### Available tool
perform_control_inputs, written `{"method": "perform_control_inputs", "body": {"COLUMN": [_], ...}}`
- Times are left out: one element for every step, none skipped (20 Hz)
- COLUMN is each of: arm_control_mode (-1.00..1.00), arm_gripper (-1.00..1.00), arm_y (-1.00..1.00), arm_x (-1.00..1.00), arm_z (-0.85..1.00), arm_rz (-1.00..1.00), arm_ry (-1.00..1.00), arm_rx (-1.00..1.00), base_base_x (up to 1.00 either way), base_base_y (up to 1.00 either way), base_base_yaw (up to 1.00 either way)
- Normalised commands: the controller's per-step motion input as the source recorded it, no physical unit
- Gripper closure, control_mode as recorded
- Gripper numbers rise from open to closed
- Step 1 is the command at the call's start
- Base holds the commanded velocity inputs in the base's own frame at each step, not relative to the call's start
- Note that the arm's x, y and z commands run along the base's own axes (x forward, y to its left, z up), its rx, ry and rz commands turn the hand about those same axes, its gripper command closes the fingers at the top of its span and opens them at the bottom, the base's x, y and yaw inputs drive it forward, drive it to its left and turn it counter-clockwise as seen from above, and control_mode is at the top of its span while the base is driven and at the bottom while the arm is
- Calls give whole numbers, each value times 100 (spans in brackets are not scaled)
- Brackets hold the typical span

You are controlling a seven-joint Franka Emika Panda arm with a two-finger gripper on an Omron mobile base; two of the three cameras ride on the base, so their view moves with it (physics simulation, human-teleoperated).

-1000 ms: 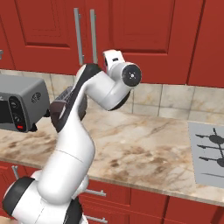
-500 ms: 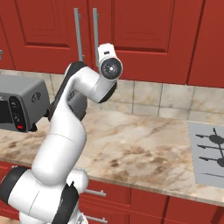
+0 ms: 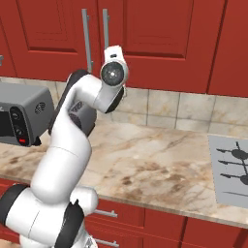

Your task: Pick the candle and candle from the dining table and place them in the open cabinet. Close the cabinet after placing the objects.

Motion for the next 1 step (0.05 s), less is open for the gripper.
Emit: {"method": "perform_control_inputs", "body": {"arm_control_mode": [-100], "arm_gripper": [-100], "arm_y": [4], "arm_x": [18], "arm_z": [-9], "arm_rz": [-10], "arm_ry": [0], "arm_rx": [0], "base_base_x": [0], "base_base_y": [0], "base_base_yaw": [0]}}
